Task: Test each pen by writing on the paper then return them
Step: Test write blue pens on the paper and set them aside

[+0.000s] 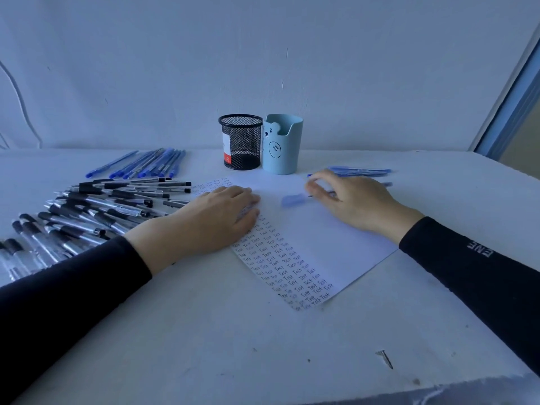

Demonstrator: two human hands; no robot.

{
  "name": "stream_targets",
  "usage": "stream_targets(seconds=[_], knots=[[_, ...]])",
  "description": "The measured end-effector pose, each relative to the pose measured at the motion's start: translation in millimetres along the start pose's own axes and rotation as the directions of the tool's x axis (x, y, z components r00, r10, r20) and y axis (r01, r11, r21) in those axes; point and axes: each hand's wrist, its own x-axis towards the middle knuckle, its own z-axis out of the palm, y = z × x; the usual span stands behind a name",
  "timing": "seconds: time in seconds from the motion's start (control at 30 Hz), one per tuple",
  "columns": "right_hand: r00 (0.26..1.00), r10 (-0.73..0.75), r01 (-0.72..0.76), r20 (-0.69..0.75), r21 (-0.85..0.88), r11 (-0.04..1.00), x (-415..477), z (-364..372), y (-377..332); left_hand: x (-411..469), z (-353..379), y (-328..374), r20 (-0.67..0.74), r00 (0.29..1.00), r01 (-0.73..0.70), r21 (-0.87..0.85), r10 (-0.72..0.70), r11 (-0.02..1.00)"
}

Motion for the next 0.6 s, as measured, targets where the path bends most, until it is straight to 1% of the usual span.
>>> stream_targets(seconds=[0.1,0.17,0.2,0.23,0.3,0.33,0.37,0.43,0.57,0.6], knots=[[0.997,0.025,-0.031,0.077,0.078,0.997,-2.4,-8.3,7.9,0.1,-0.8,0.5,0.010,1.000,0.002,0.009,-0.002,1.000],[0.998,0.029,-0.040,0.053,0.208,0.977,-2.2,-16.2,11.0,0.1,-0.9,0.4,0.016,1.000,0.004,0.009,-0.004,1.000],[0.999,0.035,-0.041,0.023,0.313,0.949,-2.0,-19.0,10.7,0.0,-0.9,0.5,0.019,1.000,0.006,0.008,-0.006,1.000],[0.999,0.050,-0.037,-0.017,0.445,0.895,-3.4,-21.7,7.8,-0.3,-1.1,0.9,0.021,1.000,0.006,0.007,-0.006,1.000],[0.994,0.094,-0.025,-0.061,0.699,0.714,-9.4,-25.1,-2.4,-0.6,-1.9,1.6,0.022,1.000,0.002,0.004,-0.002,1.000],[0.994,0.094,-0.016,-0.056,0.776,0.630,-13.8,-25.5,-7.4,-0.9,-2.0,1.8,0.023,1.000,0.002,0.002,-0.002,1.000],[0.996,0.068,0.005,-0.055,0.811,0.585,-18.6,-24.6,-12.0,-1.3,-2.4,2.3,0.025,1.000,0.003,0.001,-0.003,1.000],[0.998,0.027,0.030,-0.056,0.813,0.581,-29.4,-20.0,-18.2,-1.4,-2.5,2.6,0.029,1.000,0.007,0.003,-0.007,1.000],[0.996,0.078,-0.013,-0.043,0.794,0.608,-48.8,-20.9,-31.1,-1.0,-2.6,3.1,0.033,0.999,0.012,0.013,-0.012,1.000],[0.996,0.092,-0.040,-0.018,0.813,0.581,-52.8,-22.6,-33.1,-0.6,-2.5,2.9,0.037,0.999,0.012,0.014,-0.013,1.000]])
